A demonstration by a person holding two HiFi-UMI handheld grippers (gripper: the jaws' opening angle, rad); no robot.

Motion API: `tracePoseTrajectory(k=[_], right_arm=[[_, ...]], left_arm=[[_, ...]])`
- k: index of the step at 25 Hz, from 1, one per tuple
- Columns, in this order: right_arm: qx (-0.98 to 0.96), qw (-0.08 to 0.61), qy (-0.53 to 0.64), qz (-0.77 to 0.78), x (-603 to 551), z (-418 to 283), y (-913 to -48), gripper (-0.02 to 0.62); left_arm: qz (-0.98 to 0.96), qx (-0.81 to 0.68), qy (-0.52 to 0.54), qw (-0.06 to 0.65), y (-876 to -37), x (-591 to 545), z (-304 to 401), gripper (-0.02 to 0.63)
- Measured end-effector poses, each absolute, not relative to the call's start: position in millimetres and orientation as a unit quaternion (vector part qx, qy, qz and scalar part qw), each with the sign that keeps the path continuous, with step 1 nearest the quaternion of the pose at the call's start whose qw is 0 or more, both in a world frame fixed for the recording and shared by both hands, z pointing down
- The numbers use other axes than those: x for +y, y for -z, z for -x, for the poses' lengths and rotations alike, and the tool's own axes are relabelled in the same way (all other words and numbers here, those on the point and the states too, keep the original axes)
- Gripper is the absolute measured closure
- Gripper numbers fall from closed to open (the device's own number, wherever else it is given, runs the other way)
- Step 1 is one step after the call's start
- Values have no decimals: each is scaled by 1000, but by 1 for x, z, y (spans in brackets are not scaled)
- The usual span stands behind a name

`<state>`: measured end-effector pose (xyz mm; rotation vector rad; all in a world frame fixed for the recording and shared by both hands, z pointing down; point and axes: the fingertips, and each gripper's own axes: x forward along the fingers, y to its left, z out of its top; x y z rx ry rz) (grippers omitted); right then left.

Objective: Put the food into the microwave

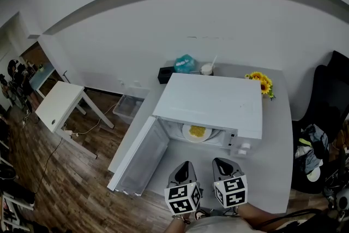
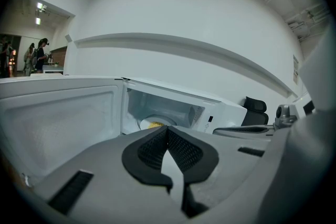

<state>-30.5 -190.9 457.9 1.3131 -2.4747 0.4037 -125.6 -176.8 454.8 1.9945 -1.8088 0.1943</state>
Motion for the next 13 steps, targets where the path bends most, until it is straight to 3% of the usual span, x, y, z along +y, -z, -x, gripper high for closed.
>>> tracePoseTrajectory(k=[13], right_arm=[[-858,161,-146,-466,-182,26,-462,581]], left_arm=[[-722,-652,-74,221,-457,-171,122,603]])
